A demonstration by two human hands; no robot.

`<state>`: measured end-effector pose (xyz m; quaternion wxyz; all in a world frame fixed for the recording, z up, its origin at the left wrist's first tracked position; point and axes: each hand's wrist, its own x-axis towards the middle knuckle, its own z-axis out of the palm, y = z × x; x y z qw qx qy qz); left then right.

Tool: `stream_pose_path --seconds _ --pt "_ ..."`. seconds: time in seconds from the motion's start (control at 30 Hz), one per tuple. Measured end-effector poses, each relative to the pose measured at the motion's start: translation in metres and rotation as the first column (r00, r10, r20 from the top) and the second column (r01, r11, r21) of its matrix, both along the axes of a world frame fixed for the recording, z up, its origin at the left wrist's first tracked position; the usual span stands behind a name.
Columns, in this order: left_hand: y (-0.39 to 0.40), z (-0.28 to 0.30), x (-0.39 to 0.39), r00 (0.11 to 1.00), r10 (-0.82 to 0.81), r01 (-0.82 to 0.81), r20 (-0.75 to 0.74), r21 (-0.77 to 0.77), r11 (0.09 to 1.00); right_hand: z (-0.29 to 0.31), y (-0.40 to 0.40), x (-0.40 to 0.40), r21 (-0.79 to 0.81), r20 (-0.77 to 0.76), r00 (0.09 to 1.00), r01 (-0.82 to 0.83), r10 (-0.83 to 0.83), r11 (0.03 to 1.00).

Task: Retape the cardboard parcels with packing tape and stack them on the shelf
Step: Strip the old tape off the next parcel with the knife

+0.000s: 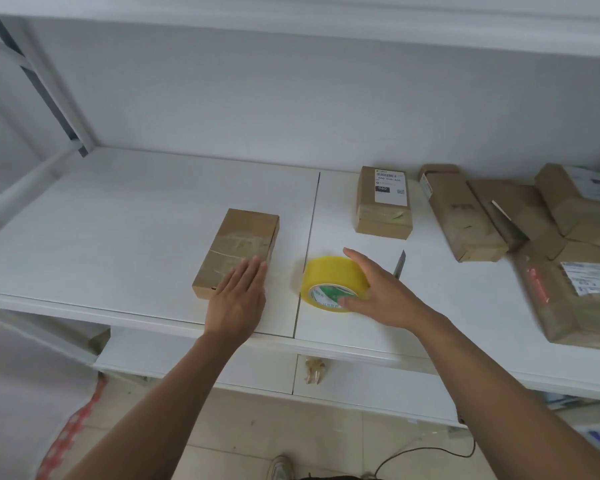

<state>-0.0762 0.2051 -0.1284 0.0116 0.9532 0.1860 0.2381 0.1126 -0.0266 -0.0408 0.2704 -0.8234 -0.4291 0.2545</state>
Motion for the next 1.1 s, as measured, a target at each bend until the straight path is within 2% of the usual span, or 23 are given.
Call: stream_pose_path --seconds 0.07,0.13,0.2,0.23,0.27,0.33,0.43,0.7,0.77,0.8,0.87,0.93,1.0,1.1 --pt "-0.001 0.002 0.0 1.0 0.004 -0.004 -0.023 0.003 1.0 -0.002 -0.007 0.002 0.125 -0.149 0.988 0.069 -0.05 0.99" --pt "-0.003 0.003 0.0 0.999 0.018 -0.018 -0.035 -0.004 1.0 -0.007 -0.013 0.009 0.264 -0.165 0.951 0.299 -0.263 0.917" --pt "-0.006 0.004 0.001 0.999 0.027 -0.028 -0.038 -0.018 0.999 -0.014 -0.017 0.023 0.256 0.004 0.856 0.499 -0.517 0.828" --pt "-0.006 0.005 0.001 0.999 0.029 -0.03 -0.041 -0.029 0.999 -0.017 -0.018 0.029 0.188 0.108 0.81 0.552 -0.576 0.812" --pt "-0.007 0.005 0.001 0.999 0.031 -0.033 -0.042 -0.038 0.999 -0.021 -0.019 0.034 0.092 0.186 0.792 0.575 -0.581 0.813" --pt "-0.007 0.006 0.001 0.998 0.036 -0.039 -0.044 -0.051 0.998 -0.027 -0.017 0.039 -0.097 0.261 0.816 0.554 -0.516 0.827" --pt "-0.008 0.008 0.001 0.997 0.042 -0.046 -0.062 -0.061 0.997 -0.036 -0.012 0.039 -0.229 0.305 0.856 0.492 -0.418 0.84" --pt "-0.008 0.007 0.001 0.997 0.052 -0.056 -0.057 -0.074 0.996 -0.025 -0.011 0.036 -0.261 0.442 0.839 0.459 -0.318 0.849" --pt "-0.009 0.007 0.001 0.996 0.06 -0.065 -0.067 -0.078 0.995 -0.012 -0.009 0.035 -0.165 0.471 0.808 0.473 -0.353 0.865" --pt "-0.01 0.008 0.001 0.995 0.062 -0.069 -0.078 -0.082 0.994 -0.005 -0.007 0.034 -0.05 0.479 0.782 0.478 -0.399 0.877" --pt "-0.012 0.011 0.0 0.994 0.061 -0.07 -0.093 -0.089 0.994 0.013 0.002 0.031 0.235 0.387 0.756 0.473 -0.528 0.849" --pt "-0.014 0.014 -0.001 0.995 0.061 -0.069 -0.085 -0.103 0.992 0.034 0.018 0.029 0.422 0.097 0.809 0.494 -0.579 0.76" --pt "-0.014 0.015 -0.004 0.995 0.087 -0.092 -0.044 -0.129 0.987 0.052 0.041 0.024 0.512 -0.155 0.854 0.499 -0.496 0.699" --pt "-0.011 0.008 -0.015 0.986 0.166 -0.164 0.015 -0.111 0.98 0.071 0.082 0.008 0.607 -0.289 0.907 0.42 -0.305 0.675"
